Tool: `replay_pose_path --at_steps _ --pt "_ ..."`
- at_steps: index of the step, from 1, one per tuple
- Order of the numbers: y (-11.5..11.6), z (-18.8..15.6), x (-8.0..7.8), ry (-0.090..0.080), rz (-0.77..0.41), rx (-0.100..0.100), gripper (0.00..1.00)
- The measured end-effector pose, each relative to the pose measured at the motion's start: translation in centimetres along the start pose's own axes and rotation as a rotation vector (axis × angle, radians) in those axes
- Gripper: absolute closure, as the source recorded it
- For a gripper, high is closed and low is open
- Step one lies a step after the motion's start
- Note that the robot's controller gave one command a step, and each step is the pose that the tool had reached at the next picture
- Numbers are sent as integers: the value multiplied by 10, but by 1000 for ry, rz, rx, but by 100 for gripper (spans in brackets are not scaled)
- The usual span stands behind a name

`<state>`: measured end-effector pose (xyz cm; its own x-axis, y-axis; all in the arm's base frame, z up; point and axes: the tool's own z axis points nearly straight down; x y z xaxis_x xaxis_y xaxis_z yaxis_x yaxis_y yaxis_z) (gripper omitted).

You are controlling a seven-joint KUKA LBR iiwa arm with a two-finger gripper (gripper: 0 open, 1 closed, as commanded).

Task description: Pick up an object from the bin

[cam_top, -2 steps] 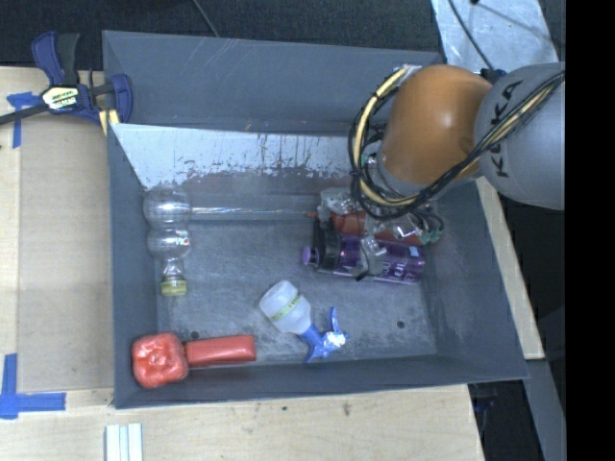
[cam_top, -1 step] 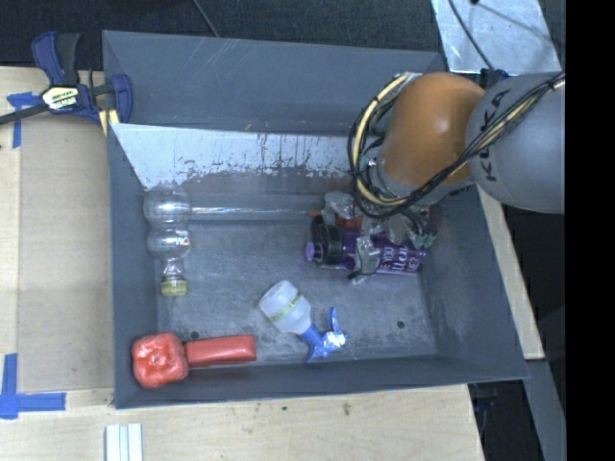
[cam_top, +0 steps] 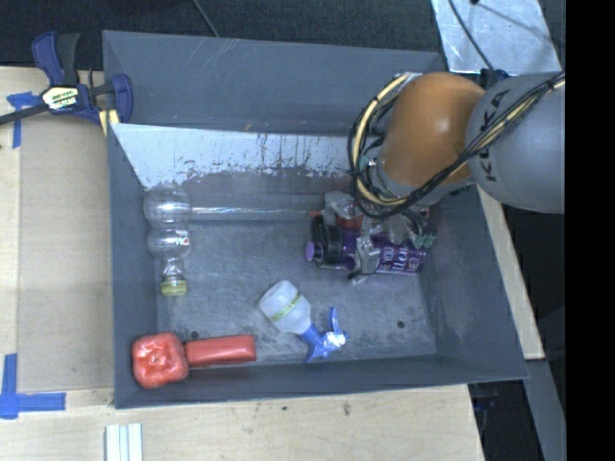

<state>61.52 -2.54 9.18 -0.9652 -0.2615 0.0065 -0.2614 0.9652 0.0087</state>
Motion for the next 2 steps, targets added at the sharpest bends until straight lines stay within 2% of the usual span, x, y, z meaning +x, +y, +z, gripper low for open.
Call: replay_pose_path --at_steps 1,2 --pt "-5 -49 11 1 22 4 100" --pt "-20 -45 11 -21 102 12 100"
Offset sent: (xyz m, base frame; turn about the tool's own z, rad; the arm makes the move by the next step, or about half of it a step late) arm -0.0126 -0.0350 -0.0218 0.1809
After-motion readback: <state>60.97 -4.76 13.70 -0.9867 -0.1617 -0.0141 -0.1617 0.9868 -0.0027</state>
